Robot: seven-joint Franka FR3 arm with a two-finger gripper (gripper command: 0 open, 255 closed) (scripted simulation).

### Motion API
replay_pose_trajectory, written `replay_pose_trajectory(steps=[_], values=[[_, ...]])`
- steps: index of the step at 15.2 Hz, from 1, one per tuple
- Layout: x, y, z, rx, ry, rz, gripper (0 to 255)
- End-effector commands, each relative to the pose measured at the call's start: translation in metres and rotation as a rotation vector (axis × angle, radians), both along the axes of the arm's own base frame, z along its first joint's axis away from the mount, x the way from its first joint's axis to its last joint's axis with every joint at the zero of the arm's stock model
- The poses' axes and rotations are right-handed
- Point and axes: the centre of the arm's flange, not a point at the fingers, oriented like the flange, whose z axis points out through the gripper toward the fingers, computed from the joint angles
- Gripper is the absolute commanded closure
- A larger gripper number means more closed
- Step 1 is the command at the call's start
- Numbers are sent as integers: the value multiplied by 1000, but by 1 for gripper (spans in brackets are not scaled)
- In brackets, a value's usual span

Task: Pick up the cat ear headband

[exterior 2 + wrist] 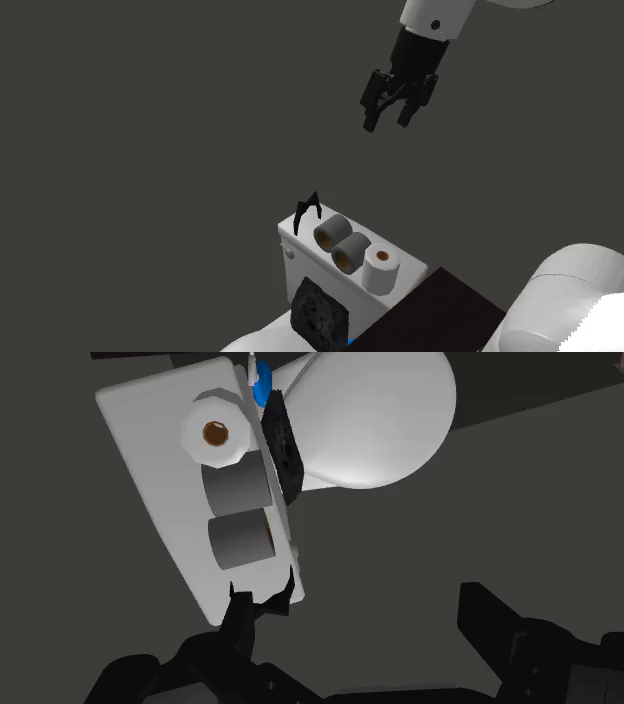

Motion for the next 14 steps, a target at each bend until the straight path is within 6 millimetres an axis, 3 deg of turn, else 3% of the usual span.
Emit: replay_pose_trajectory(steps=[1,14], values=[[0,0,0,0,0,0,0],[149,5,-104,106,139,-344,0]])
